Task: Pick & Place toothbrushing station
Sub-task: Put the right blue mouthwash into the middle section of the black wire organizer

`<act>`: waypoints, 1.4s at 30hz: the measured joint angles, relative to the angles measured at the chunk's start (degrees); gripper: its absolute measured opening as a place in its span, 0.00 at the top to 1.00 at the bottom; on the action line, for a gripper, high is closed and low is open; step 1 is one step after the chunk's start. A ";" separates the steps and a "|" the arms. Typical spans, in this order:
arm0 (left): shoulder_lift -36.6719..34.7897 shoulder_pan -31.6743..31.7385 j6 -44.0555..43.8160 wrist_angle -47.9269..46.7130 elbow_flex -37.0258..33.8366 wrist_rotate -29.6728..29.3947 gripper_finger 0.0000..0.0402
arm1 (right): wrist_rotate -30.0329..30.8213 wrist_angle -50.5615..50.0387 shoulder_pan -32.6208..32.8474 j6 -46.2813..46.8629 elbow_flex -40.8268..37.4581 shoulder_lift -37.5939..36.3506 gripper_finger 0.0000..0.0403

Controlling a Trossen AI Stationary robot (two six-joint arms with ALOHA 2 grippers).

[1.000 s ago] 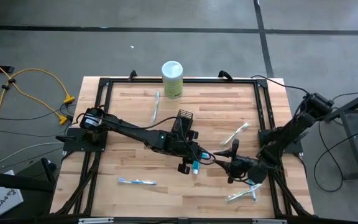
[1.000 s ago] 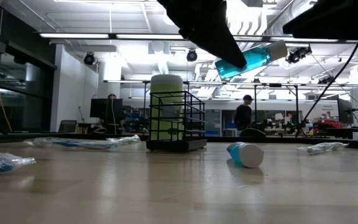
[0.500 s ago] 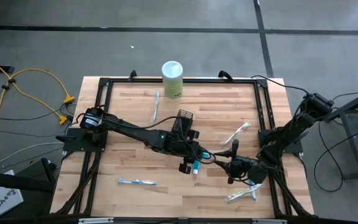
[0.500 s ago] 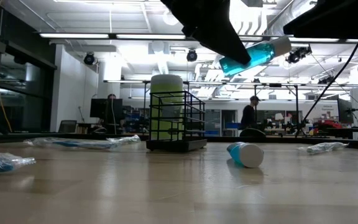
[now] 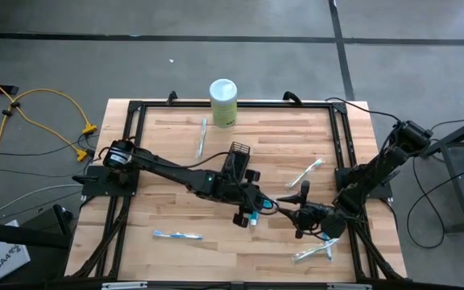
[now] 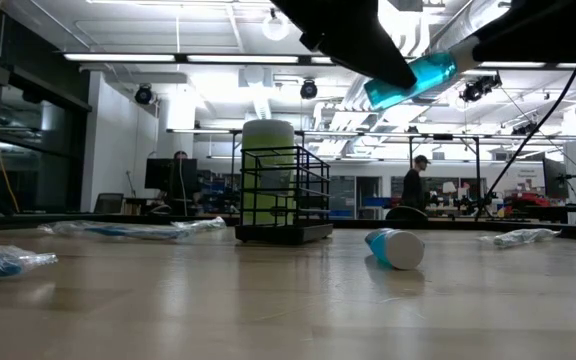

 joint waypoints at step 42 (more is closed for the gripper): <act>0.00 -0.18 0.71 2.21 0.00 0.13 0.71 | -1.40 3.48 0.00 1.03 0.02 0.02 0.68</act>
